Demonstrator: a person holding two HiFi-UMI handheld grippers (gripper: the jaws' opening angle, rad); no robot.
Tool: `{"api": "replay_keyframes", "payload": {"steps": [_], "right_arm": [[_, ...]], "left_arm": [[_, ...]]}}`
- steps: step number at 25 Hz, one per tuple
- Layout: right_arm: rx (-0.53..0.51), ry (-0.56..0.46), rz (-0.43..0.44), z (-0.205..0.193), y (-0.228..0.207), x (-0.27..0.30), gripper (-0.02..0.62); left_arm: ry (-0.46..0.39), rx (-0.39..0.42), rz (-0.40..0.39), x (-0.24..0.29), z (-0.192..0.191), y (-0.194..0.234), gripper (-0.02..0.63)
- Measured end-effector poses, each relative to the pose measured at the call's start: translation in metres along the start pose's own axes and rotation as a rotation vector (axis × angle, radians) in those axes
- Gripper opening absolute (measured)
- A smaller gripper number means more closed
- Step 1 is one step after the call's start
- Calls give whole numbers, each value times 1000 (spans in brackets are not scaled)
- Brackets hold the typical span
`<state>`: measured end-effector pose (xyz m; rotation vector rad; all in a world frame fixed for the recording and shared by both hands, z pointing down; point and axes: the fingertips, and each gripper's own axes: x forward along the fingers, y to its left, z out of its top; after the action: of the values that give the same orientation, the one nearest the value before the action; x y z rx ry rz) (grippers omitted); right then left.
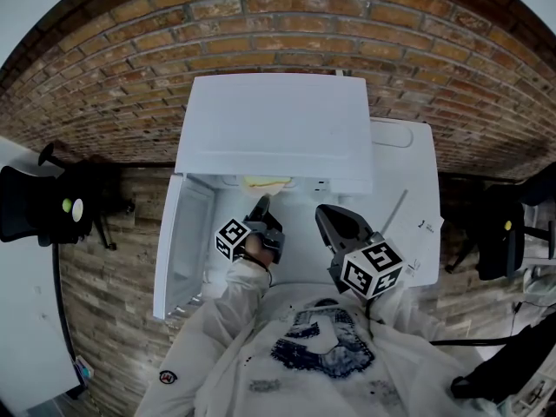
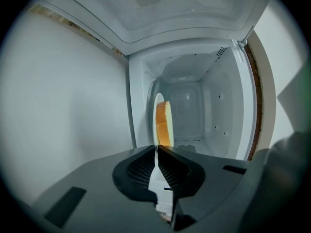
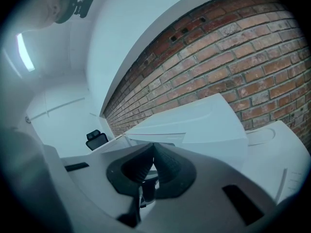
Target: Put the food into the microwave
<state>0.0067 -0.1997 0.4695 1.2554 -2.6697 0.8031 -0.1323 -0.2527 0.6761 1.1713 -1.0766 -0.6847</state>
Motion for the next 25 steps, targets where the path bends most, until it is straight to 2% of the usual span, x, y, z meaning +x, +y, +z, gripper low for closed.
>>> {"api": "replay_keyframes", "payload": {"steps": [25], "right_arm": [[28,9,-37,0,-17,4,14]], "left_arm": [[21,-18,9,32,10,-5,28]]}}
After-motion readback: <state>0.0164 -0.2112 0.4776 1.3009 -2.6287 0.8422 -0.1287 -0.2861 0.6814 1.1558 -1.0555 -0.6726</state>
